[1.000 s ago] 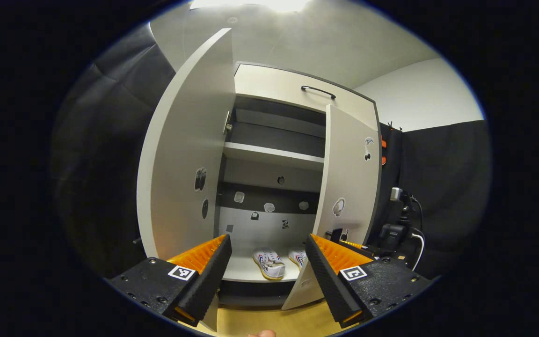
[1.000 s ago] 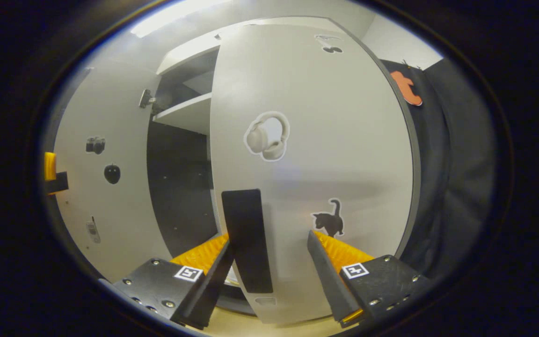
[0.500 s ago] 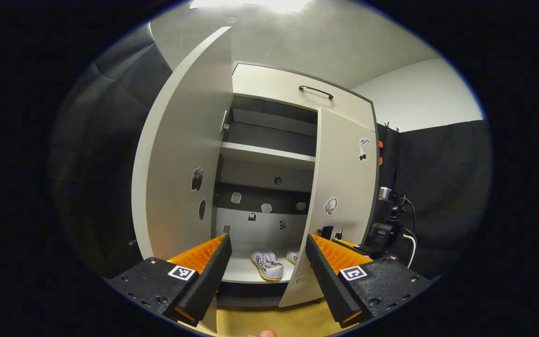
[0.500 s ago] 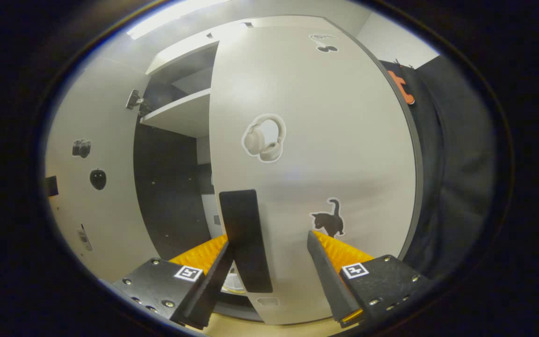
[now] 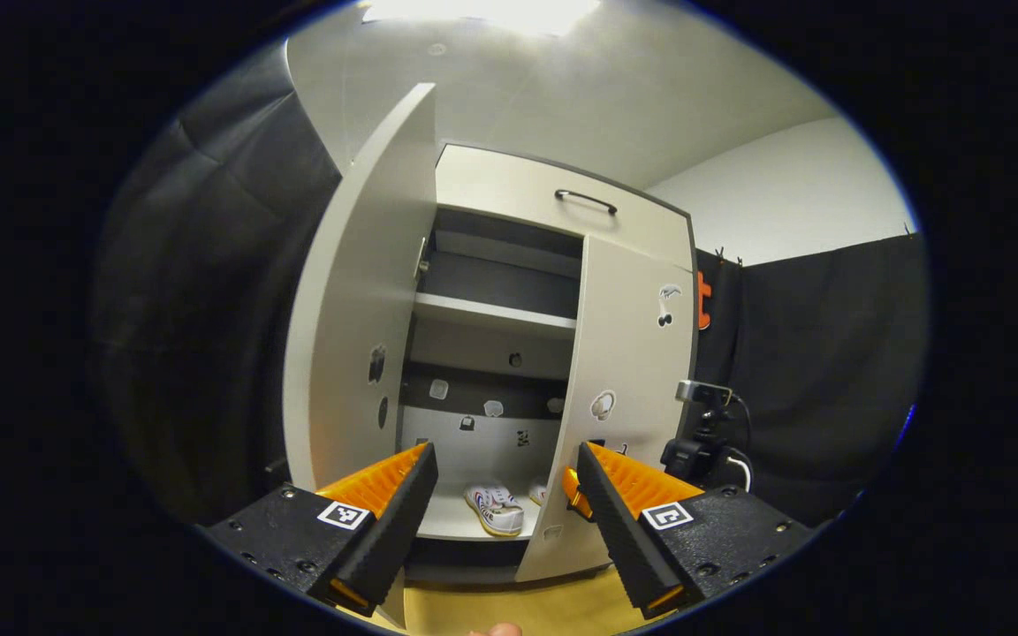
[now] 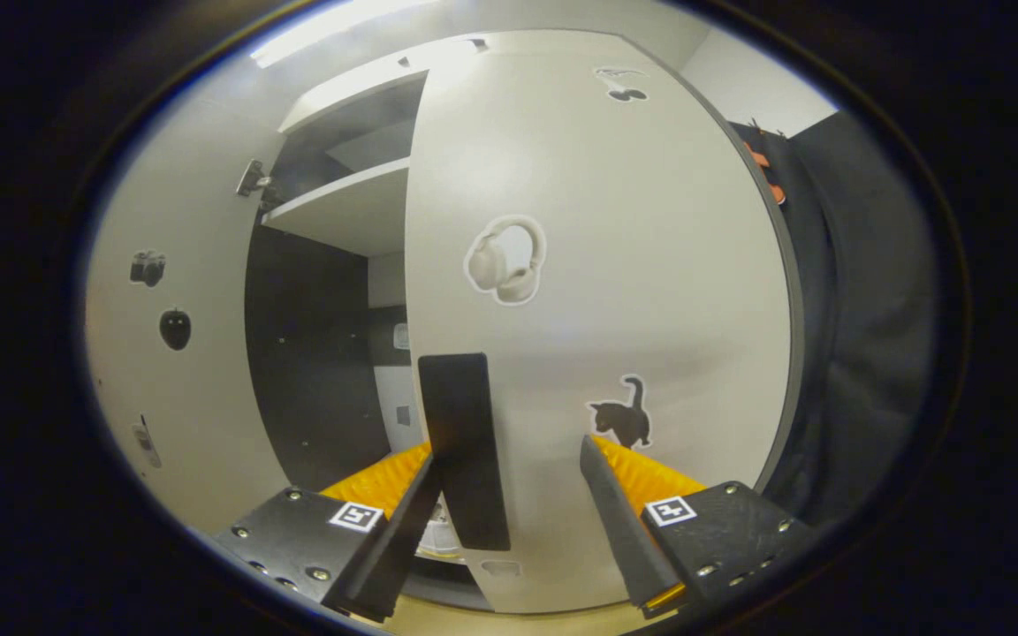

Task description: Grab one shoe with the right hand and put it into the shoe cabinet, grab the other shoe with the left hand and put it into the shoe cabinet; then close the right door with the right hand and the left door with the left hand.

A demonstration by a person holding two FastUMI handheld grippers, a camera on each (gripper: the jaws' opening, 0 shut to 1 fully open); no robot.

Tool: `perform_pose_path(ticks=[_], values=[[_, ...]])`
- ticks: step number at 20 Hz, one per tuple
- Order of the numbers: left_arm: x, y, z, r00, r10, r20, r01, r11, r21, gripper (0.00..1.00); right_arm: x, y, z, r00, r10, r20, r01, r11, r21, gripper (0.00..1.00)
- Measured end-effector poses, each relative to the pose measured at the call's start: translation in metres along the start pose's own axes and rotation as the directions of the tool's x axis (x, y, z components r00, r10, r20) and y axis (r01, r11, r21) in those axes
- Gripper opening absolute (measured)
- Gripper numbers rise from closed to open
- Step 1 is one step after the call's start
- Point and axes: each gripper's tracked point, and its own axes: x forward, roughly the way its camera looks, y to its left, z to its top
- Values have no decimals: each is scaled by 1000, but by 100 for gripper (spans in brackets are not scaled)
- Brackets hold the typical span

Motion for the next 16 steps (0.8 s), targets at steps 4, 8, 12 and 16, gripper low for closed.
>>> perform_pose_path(ticks=[4,8,12,16], values=[[-27,16,17,997,69,40,-70,997,21,92,1,1,-1,1000,-1,1,1,1000,-9,92],[-55,52,29,982,178,58,-181,983,36,93,2,1,-2,1000,-11,3,11,1000,-27,92],[-71,97,26,958,283,49,-284,958,33,93,2,1,-3,1000,-21,10,22,998,-59,89],[-71,144,14,934,357,24,-357,932,63,92,2,1,-5,999,-36,19,38,995,-90,89]])
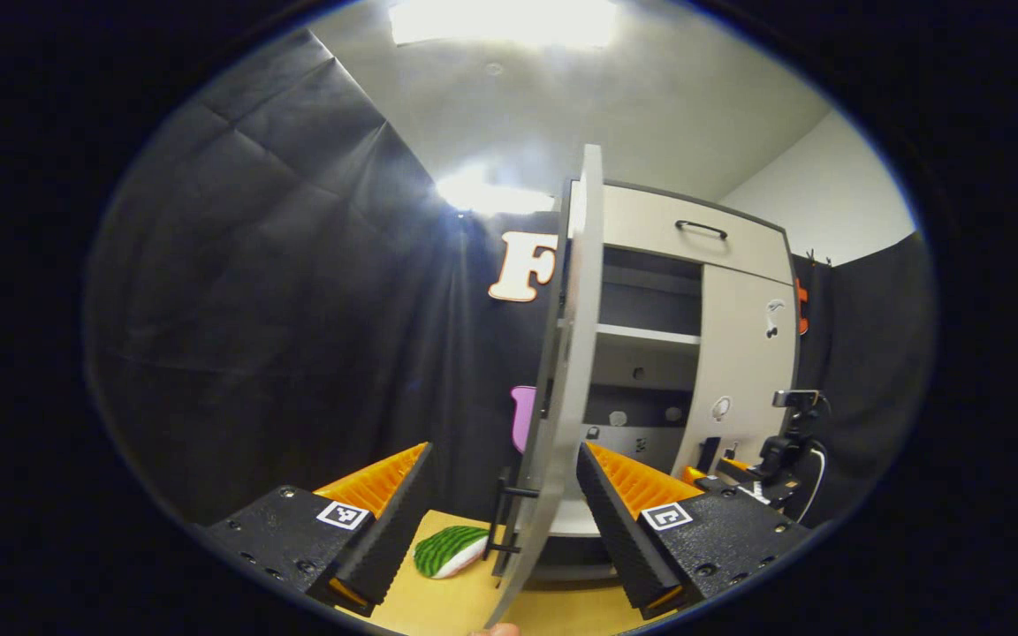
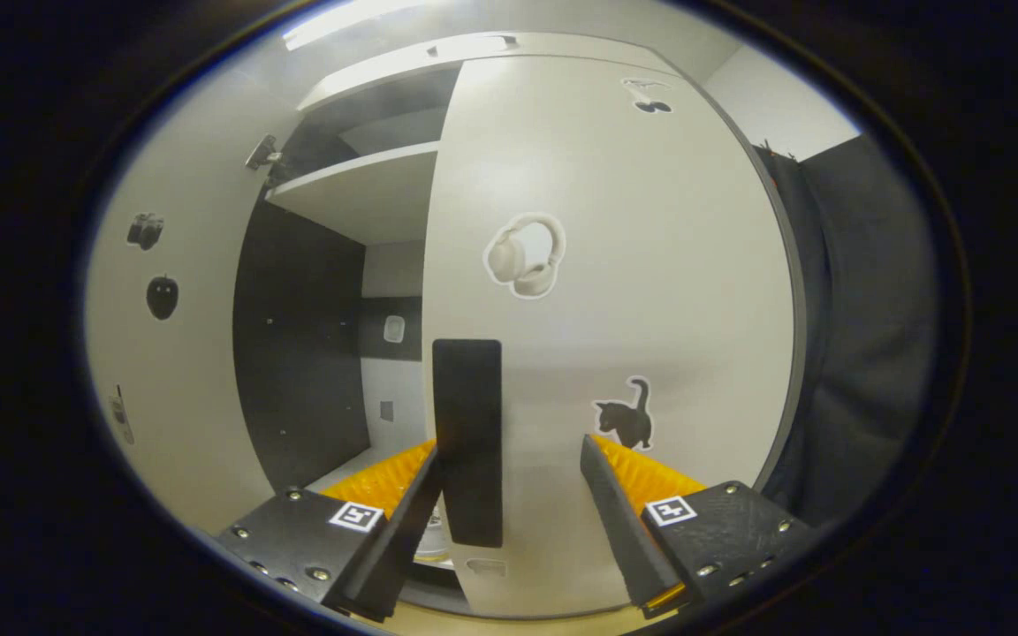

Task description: Grab one shoe with the right hand and put it into the shoe cabinet, grab the other shoe with the left hand and put it into the shoe cabinet; then close the right door with the right hand and the left door with the left hand.

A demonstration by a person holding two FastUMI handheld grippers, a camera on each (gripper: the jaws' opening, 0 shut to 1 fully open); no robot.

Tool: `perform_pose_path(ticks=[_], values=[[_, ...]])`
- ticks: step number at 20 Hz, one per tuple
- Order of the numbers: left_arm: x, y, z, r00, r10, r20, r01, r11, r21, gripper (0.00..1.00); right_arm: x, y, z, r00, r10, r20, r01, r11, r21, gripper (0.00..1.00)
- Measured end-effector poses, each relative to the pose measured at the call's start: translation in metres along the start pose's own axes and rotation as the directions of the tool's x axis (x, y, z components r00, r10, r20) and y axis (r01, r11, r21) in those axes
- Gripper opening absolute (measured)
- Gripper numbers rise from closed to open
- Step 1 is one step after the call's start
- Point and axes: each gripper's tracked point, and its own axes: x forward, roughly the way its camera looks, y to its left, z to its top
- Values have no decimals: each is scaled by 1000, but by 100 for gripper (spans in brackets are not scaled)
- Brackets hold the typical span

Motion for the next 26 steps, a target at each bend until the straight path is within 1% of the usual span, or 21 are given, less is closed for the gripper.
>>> perform_pose_path(ticks=[1,2,3,4,5,8,9,10,11,16,18,19,21,22,23,24,25,26], values=[[5,7,-6,1000,10,-12,-10,1000,12,93,0,0,-1,1000,-2,1,2,1000,-5,89],[10,12,-12,1000,13,-27,-13,1000,23,96,0,0,-1,1000,-4,1,4,1000,-7,89],[16,16,-21,999,11,-51,-9,999,31,96,0,0,-1,1000,-4,-1,4,1000,-4,89],[20,16,-27,998,2,-64,0,999,33,93,0,-1,0,1000,-5,-3,5,1000,6,89],[25,15,-32,997,-13,-75,16,999,33,96,-2,-3,0,1000,-12,-5,12,1000,24,93],[33,15,-44,993,-48,-106,53,998,39,97,-5,-3,-1,1000,-4,-16,6,996,83,93],[34,13,-43,993,-55,-107,61,997,47,97,-8,-4,0,1000,-2,-17,4,996,93,93],[36,12,-41,993,-61,-104,67,996,57,92,-11,-3,1,1000,-2,-15,3,995,98,89],[35,7,-44,992,-67,-110,74,995,62,95,-14,-3,3,1000,2,-8,-1,995,102,89],[34,-5,-44,986,-120,-117,124,992,28,93,-31,-6,17,1000,4,22,-7,993,115,89],[34,-13,-46,980,-158,-122,159,987,1,93,-37,-10,22,999,0,33,-4,993,121,89],[33,-19,-47,976,-182,-124,181,983,-16,93,-41,-13,24,999,-3,37,-2,992,123,93],[35,-39,-52,963,-238,-126,234,971,-46,93,-46,-18,30,999,-7,46,1,992,127,93],[37,-50,-54,955,-267,-128,262,964,-57,93,-48,-21,33,999,-10,49,3,992,130,89],[39,-61,-56,947,-294,-128,288,956,-66,93,-51,-24,36,999,-15,52,8,991,131,93],[41,-72,-58,939,-319,-131,313,947,-69,93,-54,-28,38,998,-19,54,12,991,132,93],[43,-80,-60,931,-340,-131,333,940,-70,93,-59,-33,41,998,-24,55,17,991,130,93],[47,-87,-61,926,-353,-131,347,936,-68,93,-62,-38,43,998,-32,57,24,992,126,89]])
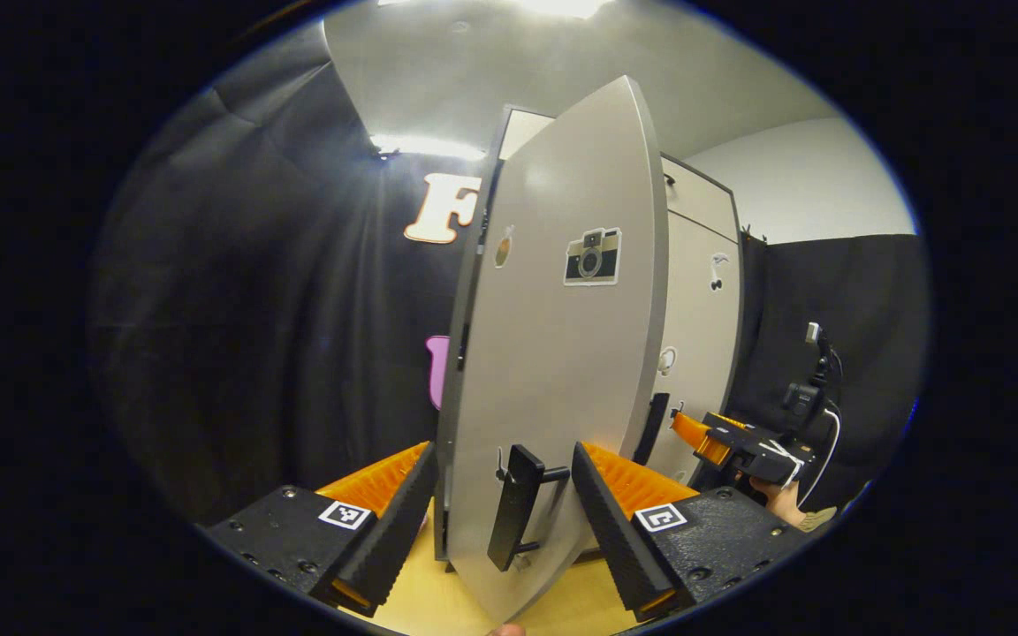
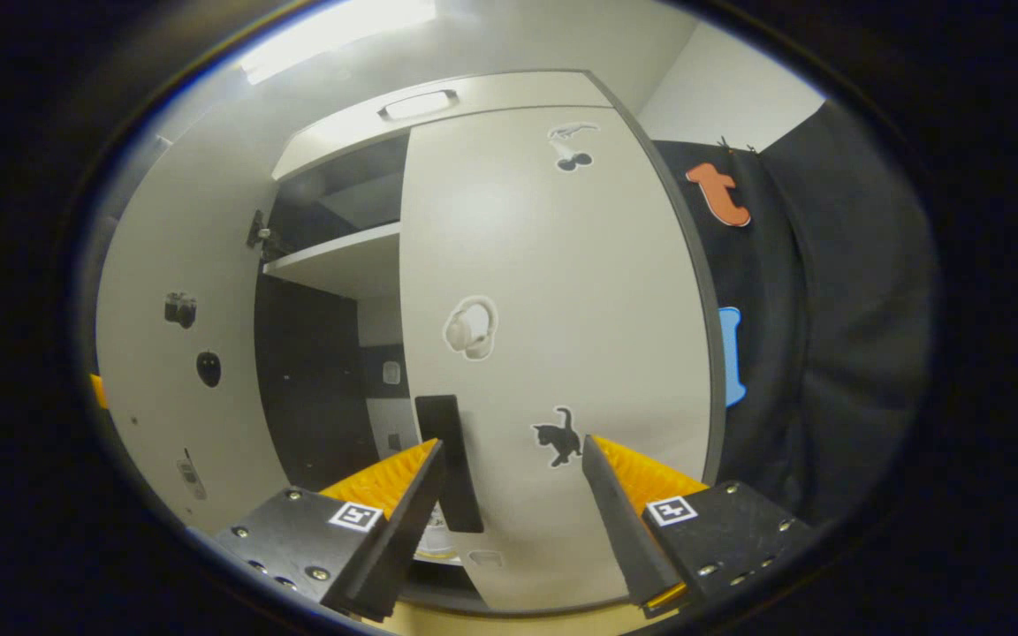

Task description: Grab one shoe with the right hand and put it into the shoe cabinet, grab the other shoe with the left hand and put it into the shoe cabinet; then close the right door with the right hand and the left door with the left hand.

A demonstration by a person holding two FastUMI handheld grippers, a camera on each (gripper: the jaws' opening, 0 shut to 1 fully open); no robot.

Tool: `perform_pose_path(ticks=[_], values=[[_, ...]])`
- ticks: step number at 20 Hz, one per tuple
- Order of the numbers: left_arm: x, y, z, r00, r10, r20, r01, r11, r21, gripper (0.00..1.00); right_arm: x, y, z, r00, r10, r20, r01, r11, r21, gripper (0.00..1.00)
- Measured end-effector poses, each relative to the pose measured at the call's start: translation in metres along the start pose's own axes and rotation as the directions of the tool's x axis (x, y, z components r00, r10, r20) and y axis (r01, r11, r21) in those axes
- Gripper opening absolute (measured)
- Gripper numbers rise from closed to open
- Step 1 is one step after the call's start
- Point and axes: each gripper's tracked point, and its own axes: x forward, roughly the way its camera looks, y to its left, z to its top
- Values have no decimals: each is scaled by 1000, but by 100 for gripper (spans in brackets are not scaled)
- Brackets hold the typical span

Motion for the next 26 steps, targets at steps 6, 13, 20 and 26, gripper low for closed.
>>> perform_pose_path(ticks=[6,13,20,26], values=[[43,-44,-10,993,-121,-11,121,991,-49,93,-22,-47,11,997,-82,7,83,996,-22,93],[94,-96,-29,982,-183,-46,184,983,4,89,-53,-123,23,974,-227,20,227,973,-32,93],[127,-108,-47,987,-143,-77,144,989,10,93,-78,-178,35,941,-336,41,337,941,-28,89],[151,-105,-56,991,-99,-92,100,995,8,93,-87,-202,35,927,-374,39,375,927,-29,93]])
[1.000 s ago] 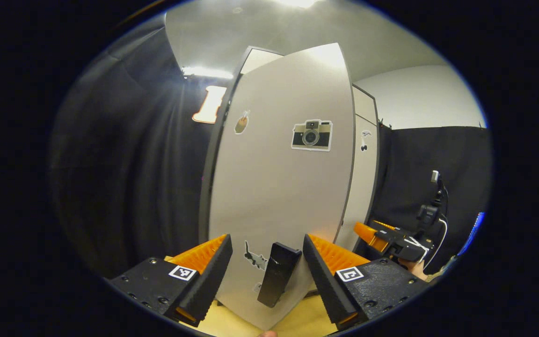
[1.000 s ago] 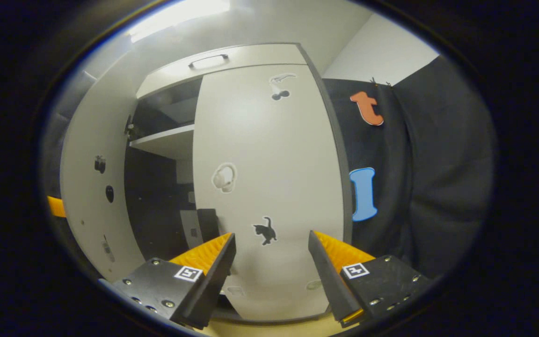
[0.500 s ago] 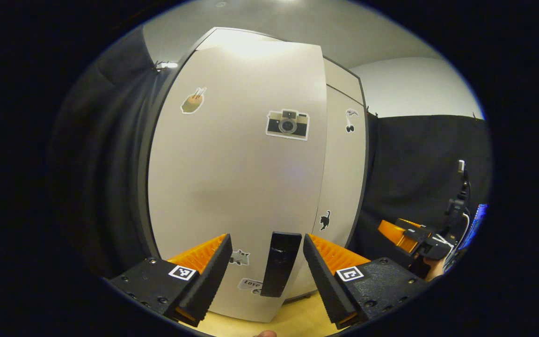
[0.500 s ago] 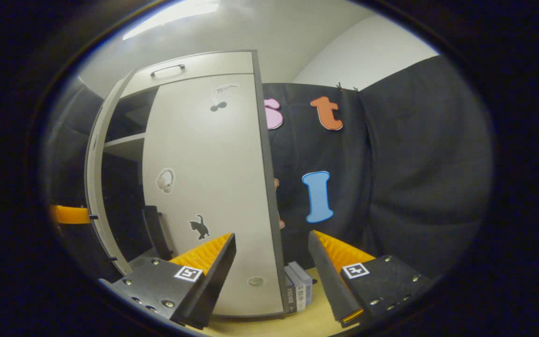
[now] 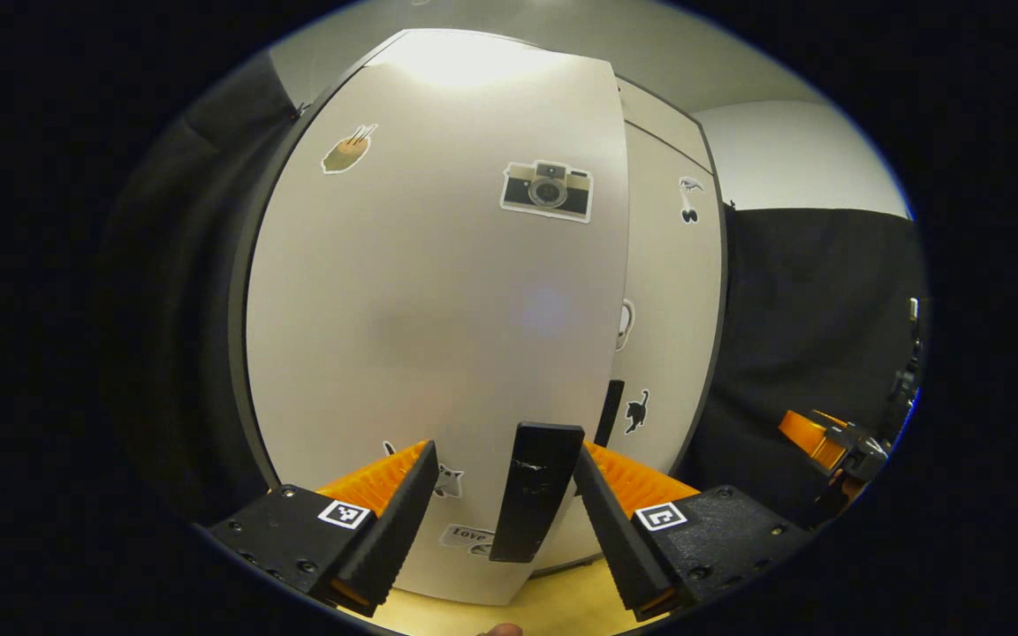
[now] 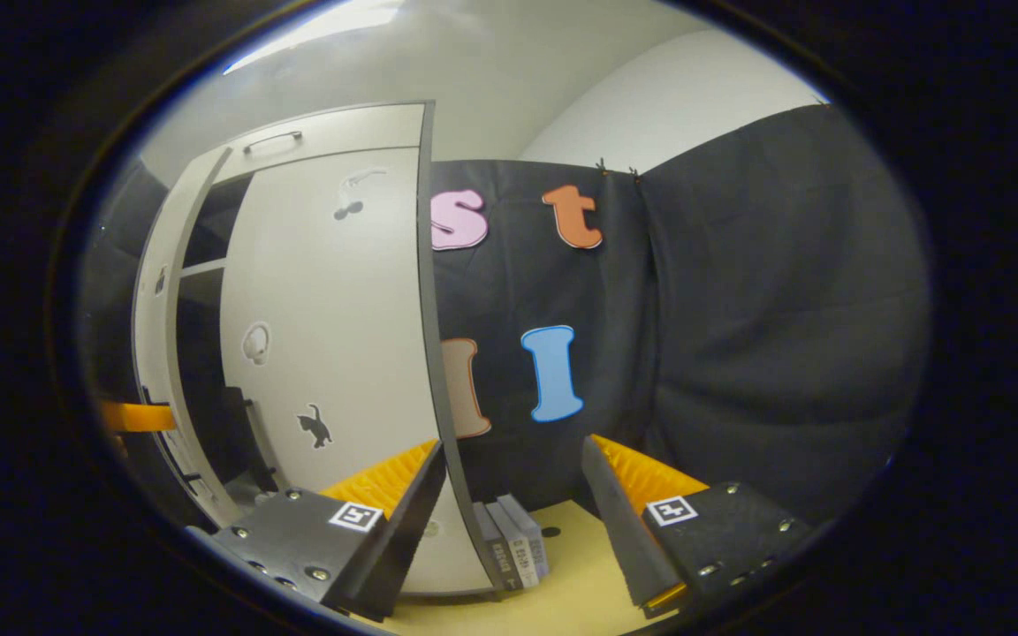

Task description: Grab one shoe with the right hand and put it into the shoe cabinet, grab the other shoe with the left hand and put it into the shoe cabinet; then close the right door with the right hand and the left door with the left hand.

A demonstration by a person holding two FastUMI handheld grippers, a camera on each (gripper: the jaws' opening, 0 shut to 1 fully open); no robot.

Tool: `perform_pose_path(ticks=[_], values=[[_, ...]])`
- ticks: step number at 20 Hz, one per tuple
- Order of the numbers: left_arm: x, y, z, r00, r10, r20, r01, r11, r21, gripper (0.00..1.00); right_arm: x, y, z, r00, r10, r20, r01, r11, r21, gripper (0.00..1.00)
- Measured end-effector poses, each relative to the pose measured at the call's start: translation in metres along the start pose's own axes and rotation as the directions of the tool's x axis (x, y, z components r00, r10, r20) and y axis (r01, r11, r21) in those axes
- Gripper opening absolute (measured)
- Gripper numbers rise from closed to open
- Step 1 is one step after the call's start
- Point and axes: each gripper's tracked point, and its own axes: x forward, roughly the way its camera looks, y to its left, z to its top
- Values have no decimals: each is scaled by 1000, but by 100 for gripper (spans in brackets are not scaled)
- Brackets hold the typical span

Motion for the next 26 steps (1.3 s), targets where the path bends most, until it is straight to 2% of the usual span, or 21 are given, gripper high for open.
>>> perform_pose_path(ticks=[2,3,5,9,19,20,21,23,26], values=[[7,-1,-1,1000,11,2,-11,1000,4,93,0,-3,-1,1000,-1,-1,1,1000,1,93],[8,0,-1,1000,21,1,-21,1000,8,93,0,-5,-1,1000,1,-3,-1,1000,1,89],[15,1,0,999,35,8,-35,999,16,93,1,-4,-3,1000,10,-6,-10,1000,0,93],[28,4,0,998,67,13,-67,997,32,93,3,2,-7,999,38,-12,-38,999,-7,93],[46,13,0,992,120,26,-122,991,64,94,8,41,-15,991,134,-27,-135,990,-39,93],[46,13,0,992,122,27,-124,990,66,93,8,45,-15,989,143,-27,-144,989,-39,89],[45,13,-1,992,123,29,-125,990,65,94,7,48,-15,988,152,-29,-153,988,-36,93],[46,13,-1,991,127,31,-129,989,66,96,7,55,-15,985,170,-31,-171,985,-26,93],[48,14,-2,990,136,29,-138,988,72,94,5,62,-16,982,186,-32,-187,982,-23,93]])
